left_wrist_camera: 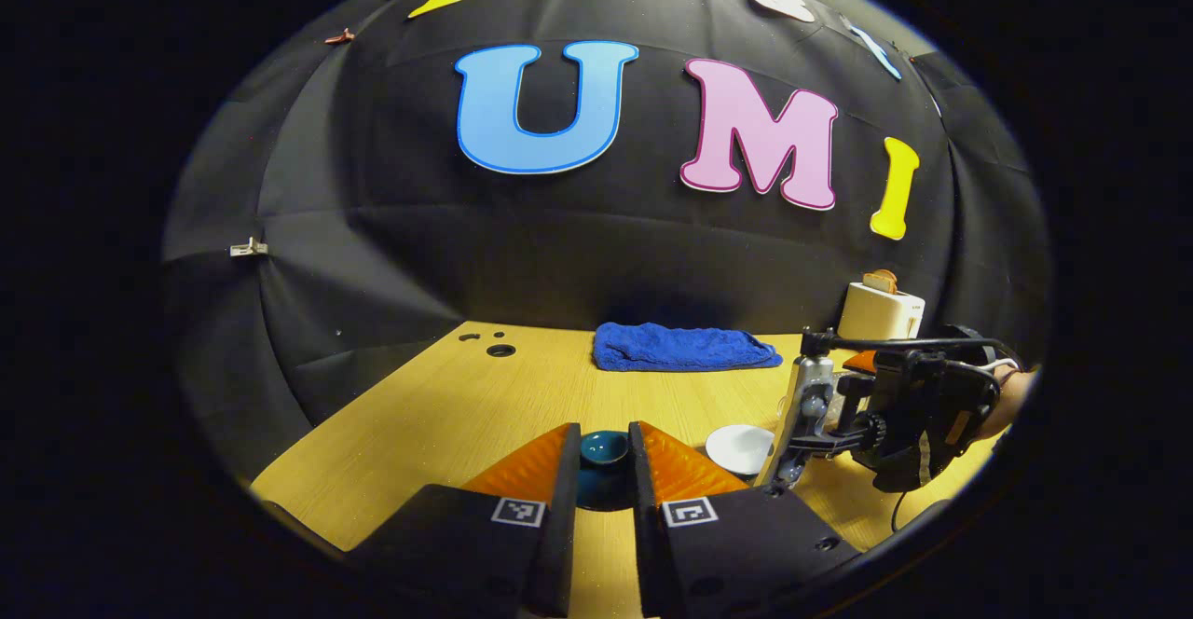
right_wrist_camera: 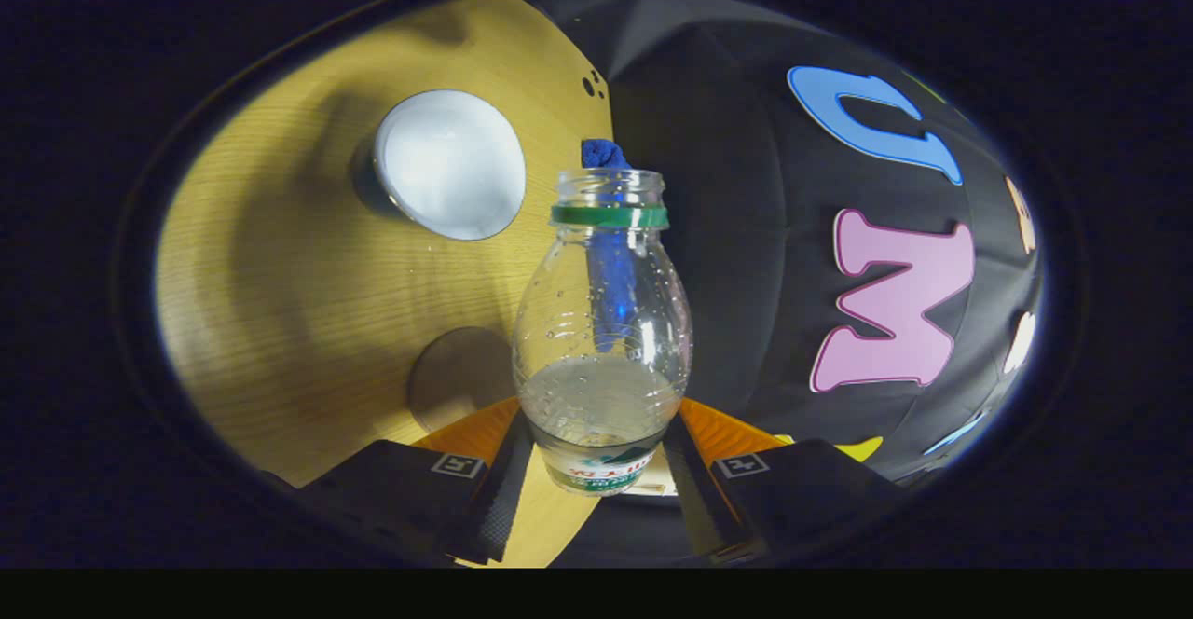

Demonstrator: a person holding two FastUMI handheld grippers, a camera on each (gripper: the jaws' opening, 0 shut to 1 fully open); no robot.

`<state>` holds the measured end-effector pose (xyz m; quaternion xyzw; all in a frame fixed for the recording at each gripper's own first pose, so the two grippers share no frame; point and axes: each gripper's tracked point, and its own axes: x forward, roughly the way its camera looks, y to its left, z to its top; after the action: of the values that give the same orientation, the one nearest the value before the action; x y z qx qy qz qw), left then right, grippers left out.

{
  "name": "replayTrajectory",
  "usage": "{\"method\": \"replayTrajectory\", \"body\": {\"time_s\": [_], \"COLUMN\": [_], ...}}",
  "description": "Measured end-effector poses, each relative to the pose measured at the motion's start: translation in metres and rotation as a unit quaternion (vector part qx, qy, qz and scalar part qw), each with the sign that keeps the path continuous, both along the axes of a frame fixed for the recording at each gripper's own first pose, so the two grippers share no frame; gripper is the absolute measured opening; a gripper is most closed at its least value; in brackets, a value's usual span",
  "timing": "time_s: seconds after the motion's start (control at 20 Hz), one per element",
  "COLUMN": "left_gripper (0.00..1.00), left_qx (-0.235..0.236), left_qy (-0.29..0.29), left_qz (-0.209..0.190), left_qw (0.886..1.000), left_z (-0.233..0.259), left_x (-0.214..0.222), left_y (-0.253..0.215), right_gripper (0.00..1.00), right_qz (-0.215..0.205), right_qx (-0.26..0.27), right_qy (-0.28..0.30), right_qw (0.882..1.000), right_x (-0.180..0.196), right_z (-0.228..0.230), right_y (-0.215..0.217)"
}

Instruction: Open the teacup lid with one hand, grasp the water bottle and pour water into the teacup with the other hand; after pouring, place the water bottle on the coaster and then close the teacup lid.

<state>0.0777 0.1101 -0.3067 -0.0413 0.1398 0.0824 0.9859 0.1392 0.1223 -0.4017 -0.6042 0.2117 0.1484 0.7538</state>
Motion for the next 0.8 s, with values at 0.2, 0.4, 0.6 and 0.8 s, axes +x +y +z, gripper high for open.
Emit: {"method": "replayTrajectory", "body": {"time_s": [0.2, 0.4, 0.6, 0.8], "left_gripper": [0.31, 0.27, 0.31, 0.31], "left_qx": [-0.004, -0.009, -0.012, -0.01], "left_qy": [0.001, 0.001, 0.002, -0.001], "left_qz": [0.004, 0.01, 0.014, 0.014], "left_qw": [1.0, 1.0, 1.0, 1.0], "left_z": [-0.002, -0.003, -0.004, -0.002], "left_x": [-0.002, -0.004, -0.004, -0.004], "left_y": [0.003, 0.005, 0.005, 0.005], "right_gripper": [0.75, 0.75, 0.74, 0.75], "right_qz": [0.006, 0.026, 0.039, 0.053], "right_qx": [-0.03, -0.072, -0.093, -0.113], "right_qy": [0.003, -0.011, -0.017, -0.026], "right_qw": [1.0, 0.997, 0.995, 0.992], "right_x": [0.002, 0.003, 0.005, 0.009], "right_z": [-0.001, 0.003, 0.008, 0.013], "right_y": [-0.004, -0.002, -0.002, -0.003]}}
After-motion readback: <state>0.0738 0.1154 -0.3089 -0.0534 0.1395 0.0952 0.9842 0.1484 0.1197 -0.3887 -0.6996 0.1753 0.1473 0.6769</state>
